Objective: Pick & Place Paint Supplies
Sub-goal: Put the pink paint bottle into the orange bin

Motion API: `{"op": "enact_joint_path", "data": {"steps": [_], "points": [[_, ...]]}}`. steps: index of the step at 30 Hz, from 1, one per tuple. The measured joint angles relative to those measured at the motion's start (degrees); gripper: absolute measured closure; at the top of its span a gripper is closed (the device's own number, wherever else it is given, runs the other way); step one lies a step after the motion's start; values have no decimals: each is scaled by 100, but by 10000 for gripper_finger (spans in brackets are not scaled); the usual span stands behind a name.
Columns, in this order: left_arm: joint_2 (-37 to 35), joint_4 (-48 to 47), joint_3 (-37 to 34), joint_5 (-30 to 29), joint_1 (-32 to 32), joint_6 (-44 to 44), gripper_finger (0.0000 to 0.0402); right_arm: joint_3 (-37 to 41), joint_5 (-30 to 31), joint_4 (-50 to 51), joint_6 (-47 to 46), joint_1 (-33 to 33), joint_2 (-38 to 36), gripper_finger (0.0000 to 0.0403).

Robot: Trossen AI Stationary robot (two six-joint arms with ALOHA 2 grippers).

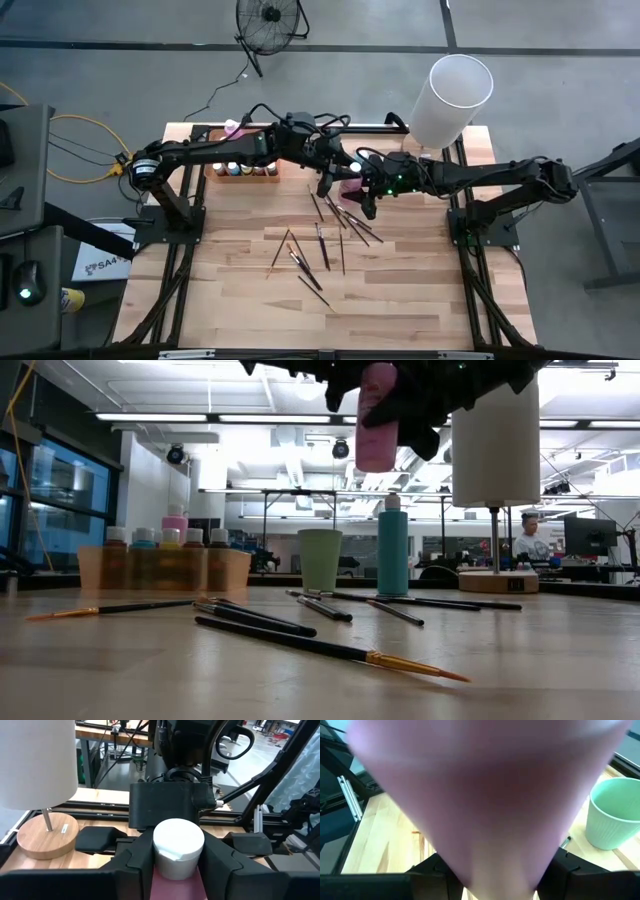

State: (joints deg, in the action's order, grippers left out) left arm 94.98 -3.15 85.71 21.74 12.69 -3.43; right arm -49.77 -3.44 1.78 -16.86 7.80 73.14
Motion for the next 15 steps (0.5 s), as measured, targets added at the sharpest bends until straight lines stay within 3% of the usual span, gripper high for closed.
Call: {"op": "enact_joint_path", "data": {"steps": [6,11,15], "points": [[-2,-38,0,-27,0,62,288,-1,-27,11,60,3,0,217],[-4,-97,-3,-69,2,47,288,-3,-180,47,172,9,-57,169],[-25,-477,-13,-422,-2,168,288,-23,-232,431,55,12,-235,136]]}}
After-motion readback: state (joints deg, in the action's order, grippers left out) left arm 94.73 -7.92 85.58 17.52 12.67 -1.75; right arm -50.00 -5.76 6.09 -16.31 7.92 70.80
